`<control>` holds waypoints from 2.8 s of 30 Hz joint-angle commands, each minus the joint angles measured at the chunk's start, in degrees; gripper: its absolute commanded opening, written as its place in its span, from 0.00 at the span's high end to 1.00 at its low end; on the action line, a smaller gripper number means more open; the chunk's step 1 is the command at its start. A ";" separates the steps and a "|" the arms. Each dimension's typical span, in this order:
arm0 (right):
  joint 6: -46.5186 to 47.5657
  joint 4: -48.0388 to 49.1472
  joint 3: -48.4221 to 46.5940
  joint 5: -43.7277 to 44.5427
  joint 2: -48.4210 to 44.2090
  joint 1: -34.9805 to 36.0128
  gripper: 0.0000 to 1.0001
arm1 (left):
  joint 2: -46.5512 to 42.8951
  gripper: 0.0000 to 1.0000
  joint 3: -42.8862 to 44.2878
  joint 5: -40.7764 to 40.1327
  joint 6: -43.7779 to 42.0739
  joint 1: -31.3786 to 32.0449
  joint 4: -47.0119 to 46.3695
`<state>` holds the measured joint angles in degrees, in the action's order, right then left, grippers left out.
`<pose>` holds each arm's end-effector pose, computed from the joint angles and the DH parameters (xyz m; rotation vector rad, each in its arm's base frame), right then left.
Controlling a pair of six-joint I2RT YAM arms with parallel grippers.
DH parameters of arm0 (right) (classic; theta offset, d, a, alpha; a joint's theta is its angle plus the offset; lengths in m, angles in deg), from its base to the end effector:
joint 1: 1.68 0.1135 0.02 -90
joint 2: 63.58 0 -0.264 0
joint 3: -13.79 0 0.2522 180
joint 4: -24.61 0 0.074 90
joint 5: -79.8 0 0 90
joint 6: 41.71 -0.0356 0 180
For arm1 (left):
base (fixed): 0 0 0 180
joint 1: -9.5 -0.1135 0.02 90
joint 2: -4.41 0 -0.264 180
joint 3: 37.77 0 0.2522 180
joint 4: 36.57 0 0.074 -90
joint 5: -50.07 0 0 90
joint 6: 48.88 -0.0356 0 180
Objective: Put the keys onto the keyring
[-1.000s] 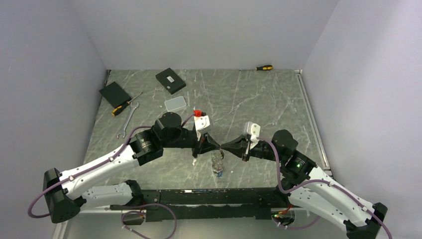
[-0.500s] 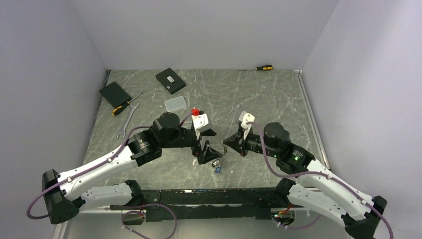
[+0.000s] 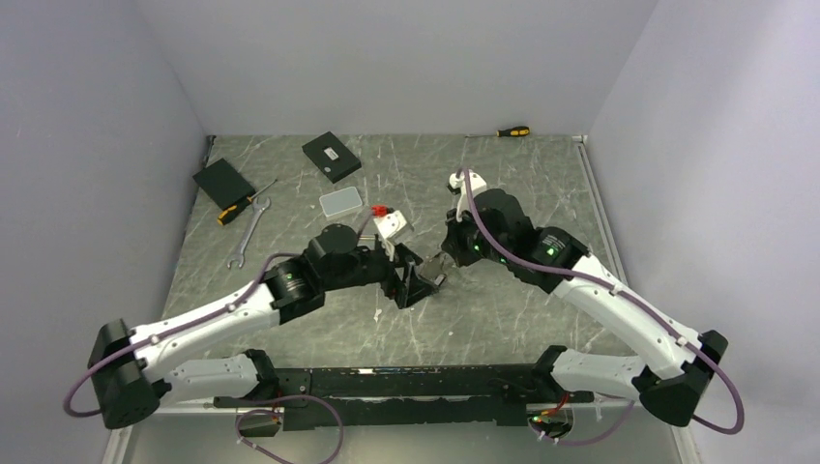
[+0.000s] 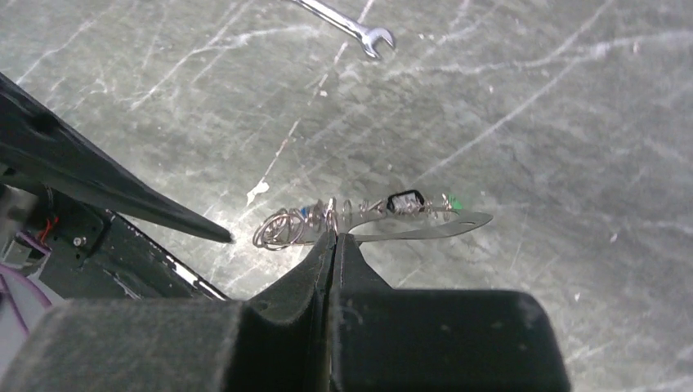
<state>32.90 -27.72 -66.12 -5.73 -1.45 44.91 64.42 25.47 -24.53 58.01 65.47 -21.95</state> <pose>0.1580 0.1629 0.3618 -0.5533 2.1513 0.5267 0.1298 -0.2092 0.3350 0.8343 1.7216 -1.1313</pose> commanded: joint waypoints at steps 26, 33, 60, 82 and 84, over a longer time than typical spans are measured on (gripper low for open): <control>-16.92 -7.16 -5.22 -4.21 1.19 -4.81 1.00 | 15.71 0.13 -8.83 -6.03 -1.31 0.57 -35.34; -17.09 -6.64 -4.98 -6.07 0.52 -5.66 1.00 | 15.78 0.30 -8.47 -10.00 -1.00 0.55 -35.84; -18.56 -5.73 -4.90 -7.34 0.87 -8.06 1.00 | 17.63 1.00 -8.72 -8.08 0.03 0.58 -38.43; -13.54 -11.56 -11.30 -10.96 3.10 -10.79 1.00 | 16.06 1.00 -3.16 -13.40 -10.69 0.93 -14.84; -12.06 -12.64 -11.75 -13.57 3.53 -11.09 1.00 | 15.86 1.00 -2.83 -15.22 -11.38 1.03 -13.74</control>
<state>17.82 -40.48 -73.34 -15.22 2.46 34.81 81.16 21.40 -33.97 50.27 66.49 -43.65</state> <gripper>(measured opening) 0.010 0.022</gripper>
